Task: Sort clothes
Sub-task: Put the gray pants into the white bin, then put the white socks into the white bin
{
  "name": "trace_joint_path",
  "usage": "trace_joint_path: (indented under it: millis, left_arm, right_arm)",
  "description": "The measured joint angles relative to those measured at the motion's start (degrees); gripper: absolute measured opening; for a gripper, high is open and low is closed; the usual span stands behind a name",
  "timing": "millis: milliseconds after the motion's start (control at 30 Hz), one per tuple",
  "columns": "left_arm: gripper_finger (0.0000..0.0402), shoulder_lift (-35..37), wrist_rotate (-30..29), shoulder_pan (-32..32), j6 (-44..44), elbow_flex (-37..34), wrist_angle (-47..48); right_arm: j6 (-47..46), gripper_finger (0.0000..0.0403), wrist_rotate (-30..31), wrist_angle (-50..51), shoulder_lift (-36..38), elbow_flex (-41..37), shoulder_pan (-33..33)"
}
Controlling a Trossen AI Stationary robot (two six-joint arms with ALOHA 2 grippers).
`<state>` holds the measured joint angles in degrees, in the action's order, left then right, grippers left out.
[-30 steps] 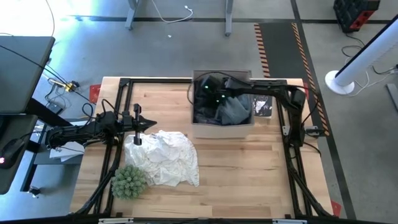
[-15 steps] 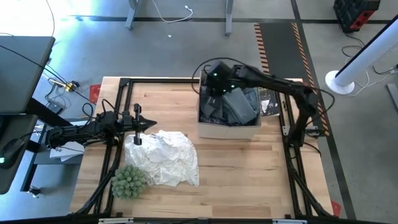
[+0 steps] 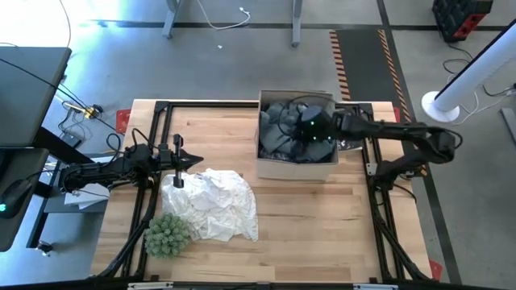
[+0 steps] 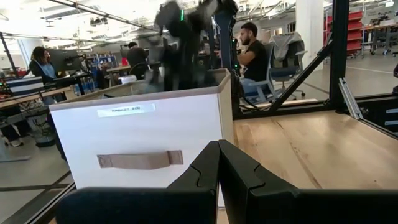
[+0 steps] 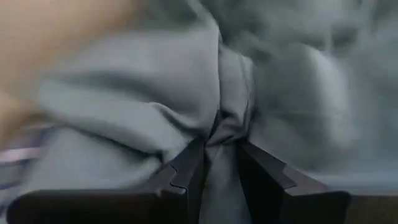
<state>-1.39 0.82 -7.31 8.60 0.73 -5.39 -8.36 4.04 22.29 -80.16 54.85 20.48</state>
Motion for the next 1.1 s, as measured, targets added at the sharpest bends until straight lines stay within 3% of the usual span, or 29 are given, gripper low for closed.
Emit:
trace_joint_path:
  millis: [133,233,433,667,833,1100]
  left_arm:
    - [0.0001,0.0,0.0,0.0,0.0,0.0,0.0]
    - [0.0001,0.0,0.0,0.0,0.0,0.0,0.0]
    - [0.0001,0.0,0.0,0.0,0.0,0.0,0.0]
    - [0.0001,-0.1,0.0,0.0,0.0,0.0,0.0]
    - [0.0001,-0.1,0.0,0.0,0.0,0.0,0.0]
    - [0.0001,-0.1,0.0,0.0,0.0,0.0,0.0]
  right_arm:
    - [-4.9,0.0094,-2.9,-17.6,-4.7,-10.2,3.0]
    - [-4.6,0.0094,-4.4,-25.6,-10.6,-10.4,5.2]
    - [5.1,0.0094,-5.1,-23.3,-17.2,-0.6,9.5]
    - [13.0,0.0094,-2.3,-8.7,-14.4,15.5,10.8]
    - [13.1,0.0094,-2.7,-2.9,-10.2,21.0,5.3]
    - [16.7,0.0094,-3.7,-13.8,-8.4,19.0,-14.3]
